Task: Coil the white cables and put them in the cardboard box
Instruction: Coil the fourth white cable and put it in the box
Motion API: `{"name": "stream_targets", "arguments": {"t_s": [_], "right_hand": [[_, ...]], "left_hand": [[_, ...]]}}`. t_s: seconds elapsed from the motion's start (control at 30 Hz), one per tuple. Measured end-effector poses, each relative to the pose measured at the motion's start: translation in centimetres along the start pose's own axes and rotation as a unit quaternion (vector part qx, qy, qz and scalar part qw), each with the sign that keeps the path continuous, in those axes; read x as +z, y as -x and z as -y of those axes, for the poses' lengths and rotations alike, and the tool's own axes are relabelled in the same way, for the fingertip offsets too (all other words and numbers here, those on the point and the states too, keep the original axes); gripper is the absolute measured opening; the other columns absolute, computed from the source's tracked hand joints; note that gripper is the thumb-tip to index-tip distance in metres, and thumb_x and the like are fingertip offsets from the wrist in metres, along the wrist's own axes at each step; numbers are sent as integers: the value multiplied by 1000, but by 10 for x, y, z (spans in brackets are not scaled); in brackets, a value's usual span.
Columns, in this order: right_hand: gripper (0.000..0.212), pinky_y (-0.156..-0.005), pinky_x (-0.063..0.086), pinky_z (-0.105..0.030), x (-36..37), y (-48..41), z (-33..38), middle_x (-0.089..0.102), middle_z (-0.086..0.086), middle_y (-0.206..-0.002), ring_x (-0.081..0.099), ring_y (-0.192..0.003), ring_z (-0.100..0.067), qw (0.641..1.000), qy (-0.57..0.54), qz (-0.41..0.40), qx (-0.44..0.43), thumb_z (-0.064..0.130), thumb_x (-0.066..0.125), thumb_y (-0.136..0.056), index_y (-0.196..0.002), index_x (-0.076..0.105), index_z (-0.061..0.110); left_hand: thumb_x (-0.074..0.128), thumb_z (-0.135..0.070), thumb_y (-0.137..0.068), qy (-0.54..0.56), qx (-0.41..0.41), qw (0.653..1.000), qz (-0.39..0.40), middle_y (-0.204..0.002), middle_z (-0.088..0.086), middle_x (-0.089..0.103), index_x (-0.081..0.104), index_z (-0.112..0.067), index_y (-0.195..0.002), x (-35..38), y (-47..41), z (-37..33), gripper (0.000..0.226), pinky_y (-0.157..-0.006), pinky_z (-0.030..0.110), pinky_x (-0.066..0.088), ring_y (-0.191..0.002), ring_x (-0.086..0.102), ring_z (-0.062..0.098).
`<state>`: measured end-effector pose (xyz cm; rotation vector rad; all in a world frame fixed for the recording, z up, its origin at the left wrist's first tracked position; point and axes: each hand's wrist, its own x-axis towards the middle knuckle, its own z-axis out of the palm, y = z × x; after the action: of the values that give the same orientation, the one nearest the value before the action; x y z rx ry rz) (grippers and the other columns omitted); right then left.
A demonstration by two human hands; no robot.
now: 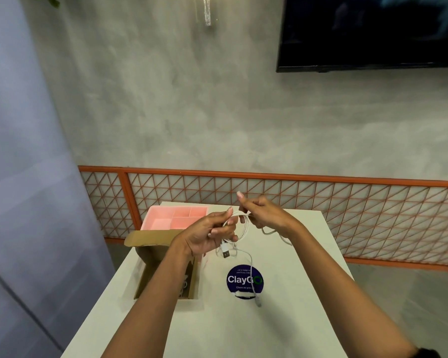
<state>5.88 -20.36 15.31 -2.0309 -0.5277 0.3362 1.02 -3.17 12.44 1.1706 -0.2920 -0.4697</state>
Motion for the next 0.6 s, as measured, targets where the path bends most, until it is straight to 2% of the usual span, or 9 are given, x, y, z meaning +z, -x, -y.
{"name": "stream_targets", "arguments": {"t_s": [0.1,0.17,0.3,0.43,0.5,0.6], "right_hand": [[49,-53,29,-18,1,5,-2,44,2,-62,29,-49,-6,995,-75,64,-33,60,43,-91,-79,54,13],[41,-52,27,-18,6,6,-5,47,6,-64,29,-50,-5,990,-107,68,-56,52,48,-92,-76,53,15],[45,-54,31,-24,19,0,-8,47,6,-59,35,-52,-8,996,-56,-35,-58,58,46,-91,-68,53,19],[55,-51,32,-23,29,-6,-10,45,-4,-55,35,-45,-8,989,-18,-130,-65,52,44,-94,-65,54,7],[60,-49,31,-22,34,-8,-12,44,-6,-54,34,-43,-9,986,-32,-158,-44,53,45,-94,-64,55,2],[57,-49,30,-22,37,-9,-16,43,-1,-50,33,-43,-9,986,-62,-153,8,57,49,-90,-60,53,9]], "left_hand": [[33,-27,-100,15,3,999,-28,-47,-9,35,47,-14,-65,-1,0,-2,40,-81,27,45,-41,30,3],[33,-27,-101,25,2,998,-61,-51,-7,34,45,-14,-65,0,-2,-3,40,-81,27,45,-43,31,3],[36,-28,-100,6,25,992,-125,-56,-6,36,46,-10,-75,3,-8,-1,33,-70,24,43,-46,33,4],[34,-25,-103,-45,51,980,-188,-63,-4,40,57,-5,-92,8,-14,5,33,-63,23,36,-50,32,4],[31,-25,-104,-104,57,974,-194,-63,-6,38,56,-7,-91,14,-15,9,33,-62,23,35,-50,34,3],[30,-25,-104,-177,42,965,-188,-63,-6,36,51,-11,-85,18,-14,14,32,-63,22,35,-51,36,2]]}}
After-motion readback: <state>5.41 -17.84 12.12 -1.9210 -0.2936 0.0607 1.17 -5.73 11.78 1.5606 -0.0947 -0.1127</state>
